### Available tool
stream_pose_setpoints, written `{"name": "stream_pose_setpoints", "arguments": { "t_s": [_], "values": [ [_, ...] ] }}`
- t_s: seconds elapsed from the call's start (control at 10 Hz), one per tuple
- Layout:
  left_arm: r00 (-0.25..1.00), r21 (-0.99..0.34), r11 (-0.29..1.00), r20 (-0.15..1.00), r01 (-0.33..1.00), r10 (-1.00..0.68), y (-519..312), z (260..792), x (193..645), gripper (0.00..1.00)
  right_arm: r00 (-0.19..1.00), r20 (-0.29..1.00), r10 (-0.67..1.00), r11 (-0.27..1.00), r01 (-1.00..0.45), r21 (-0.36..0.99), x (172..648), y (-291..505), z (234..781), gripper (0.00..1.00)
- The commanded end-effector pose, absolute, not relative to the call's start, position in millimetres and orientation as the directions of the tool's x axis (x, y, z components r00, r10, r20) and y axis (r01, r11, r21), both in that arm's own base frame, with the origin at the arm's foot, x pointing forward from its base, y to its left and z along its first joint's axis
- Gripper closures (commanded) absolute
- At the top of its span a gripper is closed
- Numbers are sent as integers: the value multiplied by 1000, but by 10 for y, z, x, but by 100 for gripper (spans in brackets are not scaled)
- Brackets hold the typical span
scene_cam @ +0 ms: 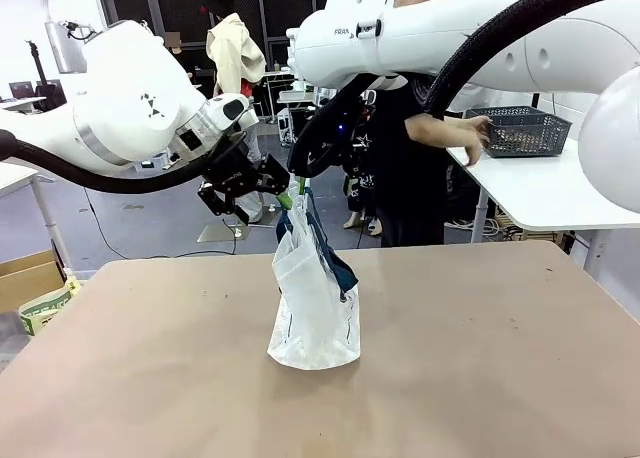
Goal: Transfer purchased items from the store into the shopping bag.
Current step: Open the Reusable shopping bag in the center of the table.
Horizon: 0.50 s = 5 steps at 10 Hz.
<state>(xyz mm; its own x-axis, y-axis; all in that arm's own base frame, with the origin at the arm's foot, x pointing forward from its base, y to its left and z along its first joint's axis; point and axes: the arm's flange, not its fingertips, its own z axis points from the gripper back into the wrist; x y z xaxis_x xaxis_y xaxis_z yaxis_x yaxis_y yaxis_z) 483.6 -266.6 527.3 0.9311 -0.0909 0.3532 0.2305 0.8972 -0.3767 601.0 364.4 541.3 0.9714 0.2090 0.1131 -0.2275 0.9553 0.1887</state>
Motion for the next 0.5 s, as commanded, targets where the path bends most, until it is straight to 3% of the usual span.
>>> {"name": "stream_pose_setpoints", "arguments": {
  "t_s": [0.0, 0.4],
  "values": [
    [954, -378, 914, 297, 147, -31, -2738, 5242, 4816, 0, 974, 72, 214, 950, -225, 215, 6067, 3662, 5453, 0],
    [966, -393, 913, 258, 107, -2, -2741, 5143, 4839, 0, 974, 49, 222, 951, -227, 209, 6085, 3664, 5385, 0]
  ]
}}
